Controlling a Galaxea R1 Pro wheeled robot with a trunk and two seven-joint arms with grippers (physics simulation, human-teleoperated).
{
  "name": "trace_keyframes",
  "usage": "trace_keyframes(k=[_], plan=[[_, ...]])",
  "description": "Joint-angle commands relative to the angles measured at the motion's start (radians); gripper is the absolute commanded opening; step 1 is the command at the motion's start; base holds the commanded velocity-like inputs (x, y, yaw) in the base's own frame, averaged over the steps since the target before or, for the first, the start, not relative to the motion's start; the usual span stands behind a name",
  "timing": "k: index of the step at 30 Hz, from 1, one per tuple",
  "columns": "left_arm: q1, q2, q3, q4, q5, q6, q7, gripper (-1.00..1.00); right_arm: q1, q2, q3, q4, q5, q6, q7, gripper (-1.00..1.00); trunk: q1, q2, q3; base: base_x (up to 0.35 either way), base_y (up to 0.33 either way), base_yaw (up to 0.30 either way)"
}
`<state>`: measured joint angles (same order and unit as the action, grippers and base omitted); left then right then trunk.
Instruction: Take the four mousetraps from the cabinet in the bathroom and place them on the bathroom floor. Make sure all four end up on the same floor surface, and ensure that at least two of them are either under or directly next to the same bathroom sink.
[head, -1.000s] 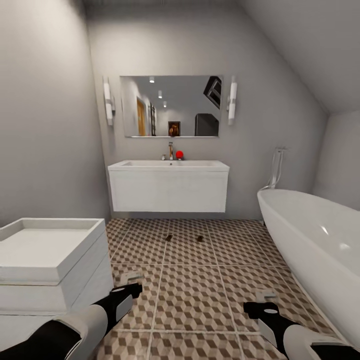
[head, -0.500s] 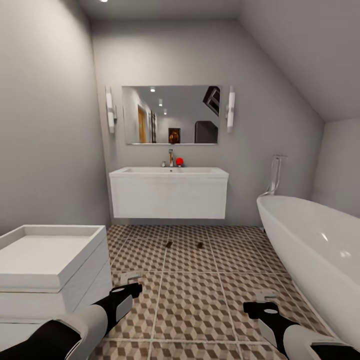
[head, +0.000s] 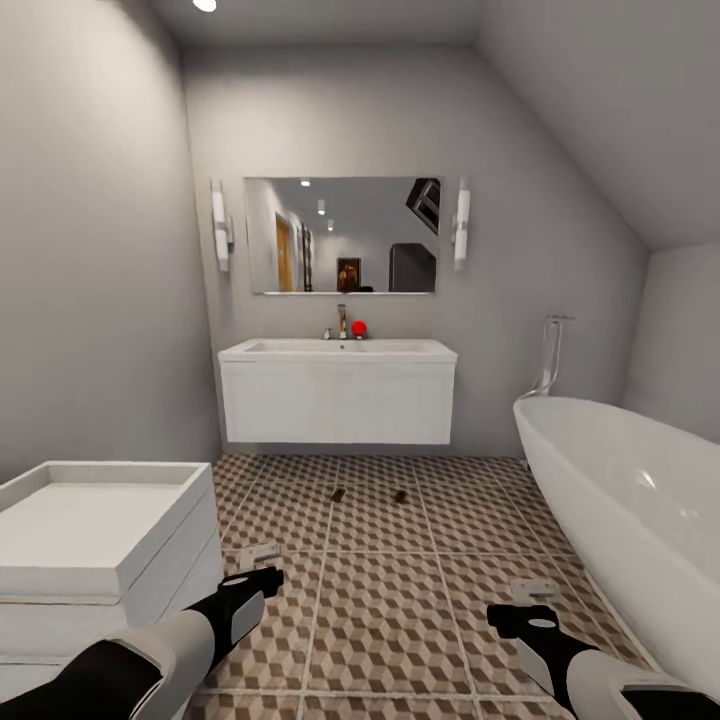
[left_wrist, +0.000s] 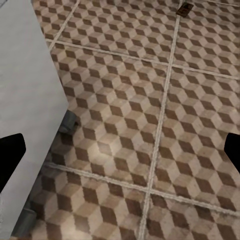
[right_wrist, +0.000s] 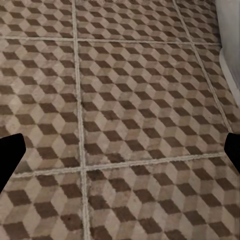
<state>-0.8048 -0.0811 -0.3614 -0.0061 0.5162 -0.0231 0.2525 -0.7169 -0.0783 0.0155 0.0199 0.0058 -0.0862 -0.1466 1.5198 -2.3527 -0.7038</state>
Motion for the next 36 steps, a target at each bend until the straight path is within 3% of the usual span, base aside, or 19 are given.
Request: trace_keyframes(k=[1, 36], plan=[[-0.001, 0.0, -0.008, 0.001, 0.01, -0.002, 0.003, 1.0, -0.001, 0.0, 0.001, 0.002, 0.001, -0.004, -0.002, 1.0, -0.004, 0.007, 0.002, 0.0, 0.0, 0.0], [0.012, 0.001, -0.008, 0.002, 0.011, -0.005, 0.006, 1.0, -0.001, 0.0, 0.002, 0.009, 0.0, -0.007, -0.004, 1.0, -0.138, 0.252, 0.112, 0.0, 0.0, 0.0]])
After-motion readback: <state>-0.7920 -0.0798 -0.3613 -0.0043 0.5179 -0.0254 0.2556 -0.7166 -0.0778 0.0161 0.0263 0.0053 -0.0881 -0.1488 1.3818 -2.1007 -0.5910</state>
